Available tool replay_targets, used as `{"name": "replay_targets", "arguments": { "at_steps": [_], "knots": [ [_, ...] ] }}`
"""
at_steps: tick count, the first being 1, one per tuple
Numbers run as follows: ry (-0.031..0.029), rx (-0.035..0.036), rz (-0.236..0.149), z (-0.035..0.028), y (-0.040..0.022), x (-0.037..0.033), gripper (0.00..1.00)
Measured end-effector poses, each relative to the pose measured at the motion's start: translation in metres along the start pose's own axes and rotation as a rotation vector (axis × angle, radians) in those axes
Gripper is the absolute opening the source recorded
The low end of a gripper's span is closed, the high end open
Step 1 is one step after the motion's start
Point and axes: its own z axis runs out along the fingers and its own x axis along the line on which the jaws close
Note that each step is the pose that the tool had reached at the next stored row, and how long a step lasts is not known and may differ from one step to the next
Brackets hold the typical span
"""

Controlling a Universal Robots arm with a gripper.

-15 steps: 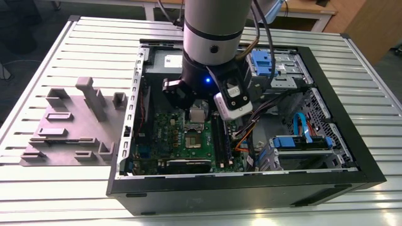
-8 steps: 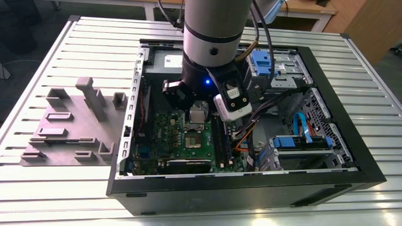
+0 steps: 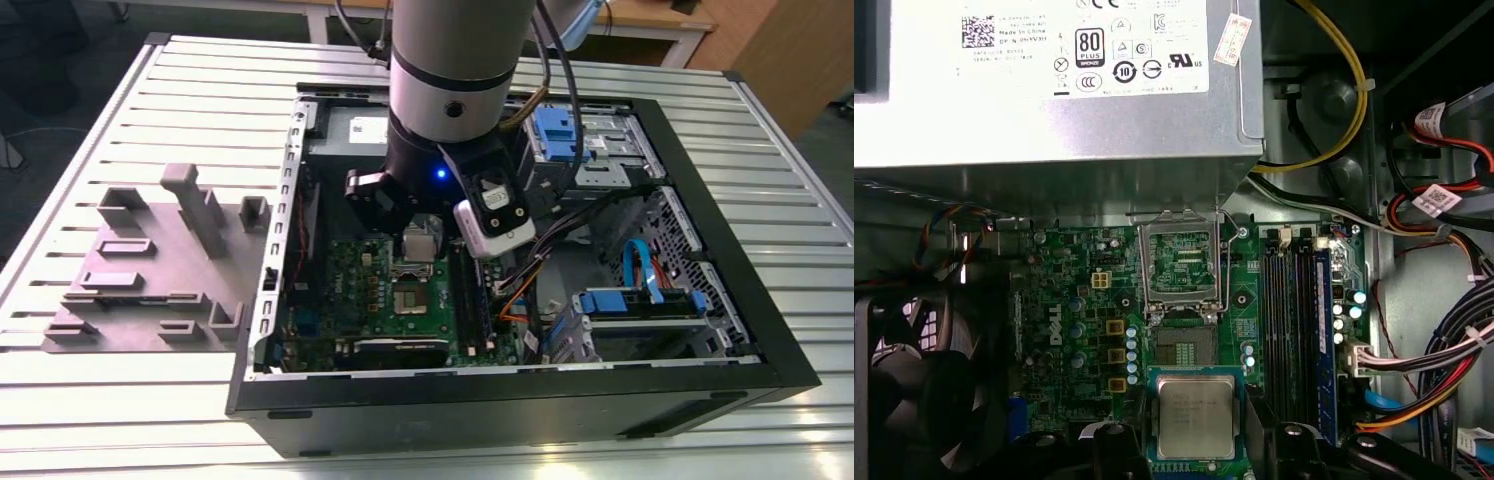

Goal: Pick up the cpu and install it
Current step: 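Place the cpu into insertion slot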

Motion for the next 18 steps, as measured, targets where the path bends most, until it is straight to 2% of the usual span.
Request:
{"name": "replay_targets", "arguments": {
  "at_steps": [7, 14, 18],
  "knots": [
    [0.0003, 0.0006, 0.000, 0.0118, -0.0006, -0.0002, 0.47],
    [-0.0050, 0.0005, -0.001, 0.0208, -0.0012, 0.0018, 0.47],
    [-0.0059, 0.0007, -0.002, 0.0215, -0.0013, 0.0018, 0.47]
  ]
}}
